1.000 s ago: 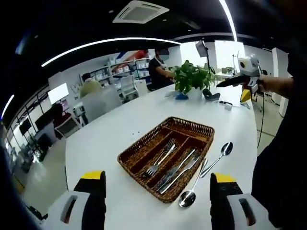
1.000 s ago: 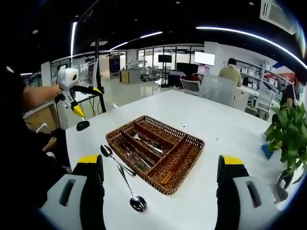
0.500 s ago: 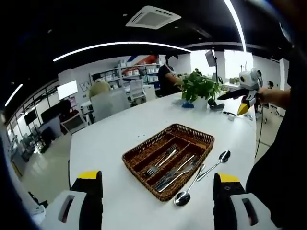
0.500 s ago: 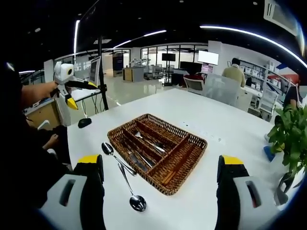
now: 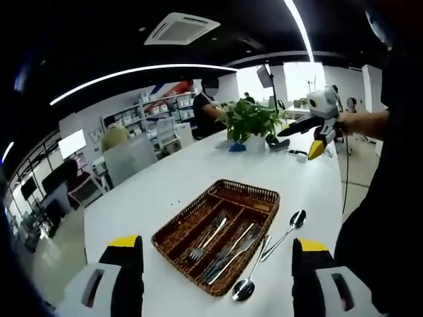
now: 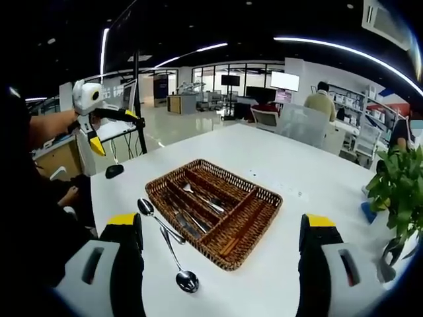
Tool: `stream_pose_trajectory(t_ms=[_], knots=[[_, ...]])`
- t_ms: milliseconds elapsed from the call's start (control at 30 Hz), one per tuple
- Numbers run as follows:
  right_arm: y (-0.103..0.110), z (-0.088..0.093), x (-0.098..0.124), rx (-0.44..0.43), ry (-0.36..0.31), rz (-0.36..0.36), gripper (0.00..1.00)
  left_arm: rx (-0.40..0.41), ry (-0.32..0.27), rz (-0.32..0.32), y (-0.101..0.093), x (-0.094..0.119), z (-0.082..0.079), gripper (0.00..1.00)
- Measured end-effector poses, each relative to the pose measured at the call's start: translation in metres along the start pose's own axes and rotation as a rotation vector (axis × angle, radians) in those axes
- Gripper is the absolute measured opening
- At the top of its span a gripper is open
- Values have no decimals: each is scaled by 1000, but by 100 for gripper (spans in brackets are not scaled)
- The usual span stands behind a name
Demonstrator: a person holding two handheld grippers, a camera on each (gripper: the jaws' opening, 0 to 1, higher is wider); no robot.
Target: Arrange the knives, forks, and spoons in their matching storage slots by inserting each utensil handle-first until every utensil is classified and aligned in the correct compartment
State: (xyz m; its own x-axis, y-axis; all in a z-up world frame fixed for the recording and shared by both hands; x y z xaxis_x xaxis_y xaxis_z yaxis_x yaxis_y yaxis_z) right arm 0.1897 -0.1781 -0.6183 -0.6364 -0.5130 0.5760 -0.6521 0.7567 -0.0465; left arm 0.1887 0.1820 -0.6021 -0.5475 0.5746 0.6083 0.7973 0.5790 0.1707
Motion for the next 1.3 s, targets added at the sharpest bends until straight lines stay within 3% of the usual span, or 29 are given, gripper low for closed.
stream_pose_trajectory(t_ms=[200,300,667,800,1000,1300], knots=[[-4,4,6,-17,-9,17,100,-72,10,79,-16,-31,-12,92],[-6,6,8,-19,-11,23,100,-104,17,114,-16,-48,-10,91],[-13,13,16,-35,-19,34,100,-239,60,263,-54,-97,-24,83],[-15,17,17,-44,-15,38,100,-291,101,314,-67,-116,-22,80],[-17,20,19,-54,-16,42,100,-299,92,364,-82,-139,-21,74],[-20,23,24,-66,-19,54,100,-367,131,447,-102,-167,-11,67]])
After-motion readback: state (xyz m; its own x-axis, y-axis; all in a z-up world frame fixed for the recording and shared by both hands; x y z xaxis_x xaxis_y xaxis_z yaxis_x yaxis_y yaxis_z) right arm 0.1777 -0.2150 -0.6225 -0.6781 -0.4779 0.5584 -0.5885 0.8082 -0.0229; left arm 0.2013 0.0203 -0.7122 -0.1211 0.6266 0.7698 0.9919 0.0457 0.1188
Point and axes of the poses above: the point that each gripper's makers call its tool centre point, and the gripper's own axes: x roughly backward along the fingers, y roughly to its left, z roughly out of its underside, the point moved 8 cm from there along x, roughly backward along the fingers, and after that the axes turned 8 degrees about y, right-handed, at the moved point
